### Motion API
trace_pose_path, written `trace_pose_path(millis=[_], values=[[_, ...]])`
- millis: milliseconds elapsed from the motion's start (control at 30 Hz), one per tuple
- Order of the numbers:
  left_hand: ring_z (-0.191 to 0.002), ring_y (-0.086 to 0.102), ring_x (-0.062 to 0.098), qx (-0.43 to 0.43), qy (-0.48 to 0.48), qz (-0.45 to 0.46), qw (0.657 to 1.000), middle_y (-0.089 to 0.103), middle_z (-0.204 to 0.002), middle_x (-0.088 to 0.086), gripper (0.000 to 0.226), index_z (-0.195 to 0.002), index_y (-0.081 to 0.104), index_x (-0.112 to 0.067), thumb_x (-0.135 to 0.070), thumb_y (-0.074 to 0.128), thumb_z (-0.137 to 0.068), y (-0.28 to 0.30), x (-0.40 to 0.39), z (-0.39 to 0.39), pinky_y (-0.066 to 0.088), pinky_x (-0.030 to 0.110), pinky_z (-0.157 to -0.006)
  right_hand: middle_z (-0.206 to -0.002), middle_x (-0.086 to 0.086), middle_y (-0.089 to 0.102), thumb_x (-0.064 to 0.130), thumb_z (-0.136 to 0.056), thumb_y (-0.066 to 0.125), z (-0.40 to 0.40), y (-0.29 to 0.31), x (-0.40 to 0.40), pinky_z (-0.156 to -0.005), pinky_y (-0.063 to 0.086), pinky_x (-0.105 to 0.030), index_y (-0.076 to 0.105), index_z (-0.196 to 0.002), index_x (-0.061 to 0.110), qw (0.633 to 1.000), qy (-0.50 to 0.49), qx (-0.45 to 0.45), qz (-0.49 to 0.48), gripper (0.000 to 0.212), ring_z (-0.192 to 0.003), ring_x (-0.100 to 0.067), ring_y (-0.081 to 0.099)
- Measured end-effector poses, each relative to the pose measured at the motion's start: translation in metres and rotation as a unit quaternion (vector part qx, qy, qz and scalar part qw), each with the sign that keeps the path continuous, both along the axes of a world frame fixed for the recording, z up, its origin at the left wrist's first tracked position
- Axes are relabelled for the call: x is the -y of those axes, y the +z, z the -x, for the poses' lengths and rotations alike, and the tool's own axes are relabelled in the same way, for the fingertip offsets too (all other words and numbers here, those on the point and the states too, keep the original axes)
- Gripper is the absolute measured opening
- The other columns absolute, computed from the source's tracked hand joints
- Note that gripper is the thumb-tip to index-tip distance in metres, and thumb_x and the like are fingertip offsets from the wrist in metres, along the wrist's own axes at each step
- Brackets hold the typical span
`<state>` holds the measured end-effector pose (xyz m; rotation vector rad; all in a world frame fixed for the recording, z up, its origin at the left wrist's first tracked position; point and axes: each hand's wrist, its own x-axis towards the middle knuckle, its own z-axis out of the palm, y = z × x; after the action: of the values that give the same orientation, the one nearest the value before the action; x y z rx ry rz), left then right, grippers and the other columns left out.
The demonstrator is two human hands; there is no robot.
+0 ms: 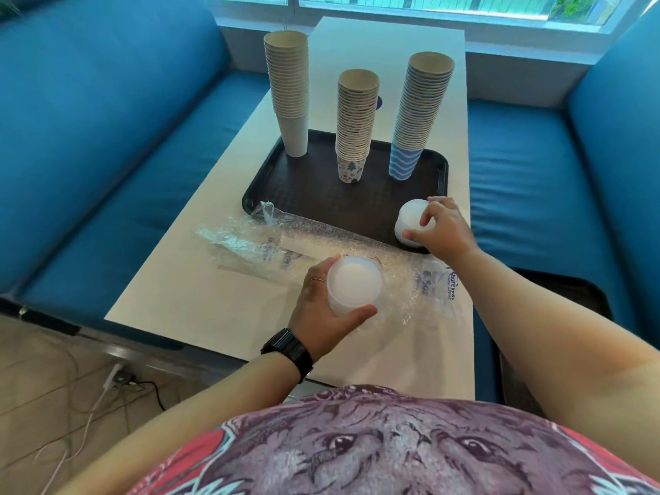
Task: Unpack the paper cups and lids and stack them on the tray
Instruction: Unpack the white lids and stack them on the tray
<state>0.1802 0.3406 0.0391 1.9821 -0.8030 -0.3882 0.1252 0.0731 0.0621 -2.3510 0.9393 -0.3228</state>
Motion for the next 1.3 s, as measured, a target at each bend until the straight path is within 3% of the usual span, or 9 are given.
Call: trace_pose_path(millis=[333,533,700,833,967,1100,1167,1233,1300], values=[[-0.121,0.041,0.009,0.002,-0.007,0.005,1.0,0.033,-0.13,-0.013,0.094,-0.141,0.033,-0.028,-0.05,0.083,-0.064,-0.003,0.001,-0.002,0.039,0.028,-0.105,-0.148,0.0,0.042,0.041,-0.072,0.081,0.001,-0.001,0.007,-0.107,0.034,-0.047,0.055,-0.09,0.022,0.998,0.006,-0.06,0.037,0.038,-0.129,-0.027,0.041],[-0.121,0.041,0.01,-0.002,-0.007,0.004,1.0,0.033,-0.13,-0.013,0.094,-0.141,0.032,-0.028,-0.05,0.083,-0.065,-0.005,0.001,-0.002,0.039,0.028,-0.105,-0.156,-0.003,0.029,0.042,-0.076,0.077,-0.001,0.012,-0.001,-0.117,0.015,-0.046,0.059,-0.102,0.022,0.993,-0.019,-0.075,0.084,0.038,-0.145,-0.028,0.019],[-0.121,0.036,0.006,-0.008,-0.003,-0.009,1.0,0.031,-0.131,-0.013,0.094,-0.144,0.032,-0.024,-0.04,0.087,-0.069,-0.001,0.002,-0.002,0.035,0.026,-0.107,-0.138,0.001,0.049,0.044,-0.082,0.072,0.002,0.051,-0.047,-0.1,0.035,-0.035,0.057,-0.105,0.025,0.999,0.03,0.025,-0.009,0.034,-0.128,-0.02,0.042],[-0.121,0.036,0.004,-0.027,-0.003,-0.013,1.0,0.031,-0.131,-0.014,0.095,-0.145,0.031,-0.026,-0.042,0.086,-0.069,-0.001,0.001,-0.003,0.032,0.022,-0.104,-0.129,0.012,0.051,0.042,-0.079,0.077,0.015,0.081,-0.094,-0.098,0.038,-0.025,0.052,-0.126,0.035,0.97,0.209,-0.043,-0.119,0.054,-0.118,-0.006,0.048],[-0.127,0.04,0.011,-0.049,-0.004,-0.015,0.999,0.036,-0.133,-0.01,0.099,-0.144,0.032,-0.024,-0.038,0.09,-0.065,-0.003,0.0,-0.002,0.036,0.03,-0.108,-0.131,0.018,0.038,0.041,-0.072,0.081,0.016,0.073,-0.124,-0.096,0.035,-0.023,0.043,-0.138,0.043,0.953,0.272,-0.115,-0.062,0.076,-0.115,-0.003,0.042],[-0.134,0.034,0.011,-0.078,-0.004,-0.058,0.995,0.032,-0.142,-0.01,0.116,-0.149,0.023,-0.028,-0.041,0.093,-0.057,-0.015,-0.008,-0.002,0.034,0.032,-0.113,-0.137,0.013,0.037,0.041,-0.07,0.081,0.016,0.065,-0.133,-0.094,0.046,-0.032,0.04,-0.137,0.043,0.952,0.266,-0.146,-0.031,0.079,-0.115,-0.012,0.049],[-0.137,0.034,0.014,-0.045,0.004,-0.101,0.994,0.035,-0.148,-0.005,0.12,-0.15,0.023,-0.029,-0.051,0.089,-0.052,-0.021,-0.011,-0.005,0.035,0.038,-0.114,-0.137,0.012,0.036,0.04,-0.071,0.08,0.016,0.064,-0.135,-0.092,0.048,-0.033,0.038,-0.137,0.041,0.953,0.263,-0.148,-0.015,0.079,-0.112,-0.013,0.05],[-0.135,0.037,0.017,-0.032,0.003,-0.128,0.991,0.037,-0.146,0.0,0.115,-0.151,0.026,-0.026,-0.052,0.086,-0.056,-0.023,-0.014,-0.007,0.037,0.041,-0.113,-0.137,0.01,0.035,0.036,-0.07,0.079,0.016,0.062,-0.139,-0.088,0.049,-0.031,0.035,-0.138,0.039,0.954,0.26,-0.15,-0.001,0.081,-0.11,-0.013,0.05],[-0.129,0.043,0.021,-0.014,-0.01,-0.155,0.988,0.043,-0.14,0.003,0.095,-0.144,0.039,-0.019,-0.046,0.084,-0.064,-0.023,-0.016,-0.009,0.039,0.041,-0.109,-0.136,0.007,0.034,0.033,-0.068,0.079,0.015,0.057,-0.142,-0.082,0.046,-0.028,0.032,-0.139,0.037,0.953,0.258,-0.158,0.024,0.085,-0.109,-0.014,0.048]])
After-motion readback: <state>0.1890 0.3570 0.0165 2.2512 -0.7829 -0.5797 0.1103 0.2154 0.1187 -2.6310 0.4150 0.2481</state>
